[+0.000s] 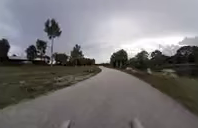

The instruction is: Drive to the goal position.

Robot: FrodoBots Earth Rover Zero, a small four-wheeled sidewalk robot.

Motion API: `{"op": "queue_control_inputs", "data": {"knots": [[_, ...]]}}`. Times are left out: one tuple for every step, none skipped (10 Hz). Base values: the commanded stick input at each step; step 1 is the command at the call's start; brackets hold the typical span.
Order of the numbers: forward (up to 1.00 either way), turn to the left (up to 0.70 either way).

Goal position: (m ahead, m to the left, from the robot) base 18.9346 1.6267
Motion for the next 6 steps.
{"op": "queue_control_inputs", "data": {"knots": [[1.0,-0.01],[1.0,-0.03],[1.0,-0.01],[1.0,0.0],[1.0,-0.24],[1.0,-0.4]]}}
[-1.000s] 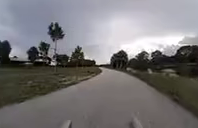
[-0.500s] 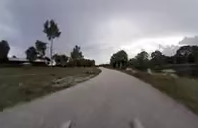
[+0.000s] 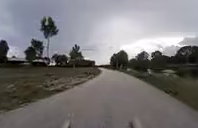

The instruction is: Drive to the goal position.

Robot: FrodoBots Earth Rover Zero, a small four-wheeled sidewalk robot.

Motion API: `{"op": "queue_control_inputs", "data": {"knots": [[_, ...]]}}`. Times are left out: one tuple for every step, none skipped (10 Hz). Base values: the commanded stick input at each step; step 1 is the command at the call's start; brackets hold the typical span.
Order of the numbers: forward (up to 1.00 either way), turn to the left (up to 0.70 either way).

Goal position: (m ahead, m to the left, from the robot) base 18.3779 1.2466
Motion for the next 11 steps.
{"op": "queue_control_inputs", "data": {"knots": [[1.0,-0.4],[1.0,-0.35],[1.0,0.0],[1.0,0.0],[1.0,0.0],[1.0,0.0],[1.0,0.0],[1.0,0.0],[1.0,0.0],[1.0,0.0],[1.0,0.0]]}}
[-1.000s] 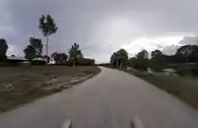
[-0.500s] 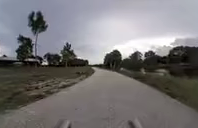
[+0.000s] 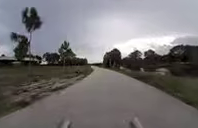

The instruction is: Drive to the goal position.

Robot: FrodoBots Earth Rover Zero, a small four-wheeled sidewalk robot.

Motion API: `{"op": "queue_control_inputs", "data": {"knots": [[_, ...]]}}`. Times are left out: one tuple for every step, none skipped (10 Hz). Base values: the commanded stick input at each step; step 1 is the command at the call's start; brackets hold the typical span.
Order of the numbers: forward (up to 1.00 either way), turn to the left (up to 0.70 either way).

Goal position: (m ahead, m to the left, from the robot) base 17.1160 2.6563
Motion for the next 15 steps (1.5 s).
{"op": "queue_control_inputs", "data": {"knots": [[1.0,0.0],[1.0,0.0],[1.0,0.0],[1.0,0.0],[1.0,0.0],[1.0,0.0],[1.0,0.0],[1.0,0.0],[1.0,0.0],[1.0,0.0],[1.0,0.0],[1.0,0.0],[1.0,0.0],[1.0,0.0],[1.0,0.0]]}}
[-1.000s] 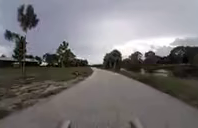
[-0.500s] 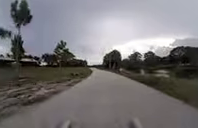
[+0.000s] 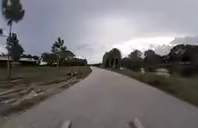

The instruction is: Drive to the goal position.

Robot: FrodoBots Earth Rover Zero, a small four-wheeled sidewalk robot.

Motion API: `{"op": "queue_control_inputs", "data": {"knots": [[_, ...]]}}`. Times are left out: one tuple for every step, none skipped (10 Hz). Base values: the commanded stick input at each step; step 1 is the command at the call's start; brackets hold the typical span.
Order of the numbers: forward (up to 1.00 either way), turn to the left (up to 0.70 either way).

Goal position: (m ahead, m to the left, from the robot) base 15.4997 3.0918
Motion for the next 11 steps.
{"op": "queue_control_inputs", "data": {"knots": [[1.0,0.0],[1.0,0.0],[1.0,0.0],[1.0,0.0],[1.0,0.0],[1.0,0.0],[1.0,0.0],[1.0,0.0],[1.0,0.0],[1.0,0.0],[1.0,0.0]]}}
